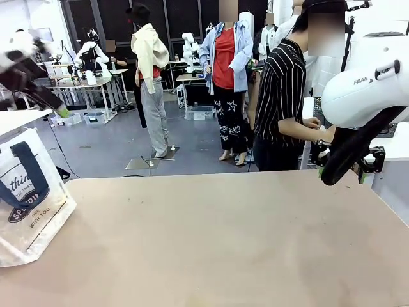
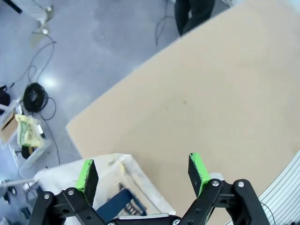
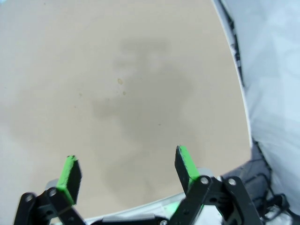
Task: Transfer purchased items from the store into the shopping bag.
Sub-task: Move the Reusable shopping bag to the right side of the table.
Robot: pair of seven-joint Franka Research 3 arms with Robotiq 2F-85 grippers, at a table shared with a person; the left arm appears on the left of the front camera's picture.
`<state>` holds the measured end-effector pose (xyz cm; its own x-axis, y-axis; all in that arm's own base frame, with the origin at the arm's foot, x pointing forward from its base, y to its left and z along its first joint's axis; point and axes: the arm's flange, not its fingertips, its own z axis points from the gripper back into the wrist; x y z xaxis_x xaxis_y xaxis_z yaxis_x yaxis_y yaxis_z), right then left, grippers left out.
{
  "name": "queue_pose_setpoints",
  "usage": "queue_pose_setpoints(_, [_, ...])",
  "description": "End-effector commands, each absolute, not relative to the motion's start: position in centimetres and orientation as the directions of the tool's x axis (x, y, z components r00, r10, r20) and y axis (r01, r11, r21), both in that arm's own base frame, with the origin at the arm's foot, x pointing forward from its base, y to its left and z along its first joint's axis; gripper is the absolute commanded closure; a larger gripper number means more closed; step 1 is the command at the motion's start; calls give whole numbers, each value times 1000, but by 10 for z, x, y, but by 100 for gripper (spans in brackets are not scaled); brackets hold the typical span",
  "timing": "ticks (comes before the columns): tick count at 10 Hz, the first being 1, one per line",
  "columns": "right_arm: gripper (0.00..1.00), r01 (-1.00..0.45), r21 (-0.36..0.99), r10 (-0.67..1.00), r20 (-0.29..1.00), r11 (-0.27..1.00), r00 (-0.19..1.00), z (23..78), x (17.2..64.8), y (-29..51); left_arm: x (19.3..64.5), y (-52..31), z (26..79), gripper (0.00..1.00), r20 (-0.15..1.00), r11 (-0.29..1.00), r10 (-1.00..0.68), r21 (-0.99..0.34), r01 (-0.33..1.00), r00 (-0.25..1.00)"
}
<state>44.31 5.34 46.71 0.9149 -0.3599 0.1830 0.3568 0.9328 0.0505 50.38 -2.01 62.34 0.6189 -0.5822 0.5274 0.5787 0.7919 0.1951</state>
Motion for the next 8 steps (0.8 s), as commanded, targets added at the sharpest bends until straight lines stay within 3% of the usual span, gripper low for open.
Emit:
queue_pose_setpoints(1, [0, 353, 35, -353, 183, 935, 918, 468, 445, 52, 535, -44, 591, 0, 463, 756, -635, 206, 622, 618])
queue_pose_setpoints(6, [0, 353, 35, -353, 183, 935, 918, 468, 445, 52, 603, -70, 487, 0, 385, 761, -605, 21, 649, 697])
queue_pose_setpoints(8, [0, 353, 35, -353, 183, 935, 918, 468, 445, 52, 608, -75, 465, 0, 385, 761, -595, -11, 649, 705])
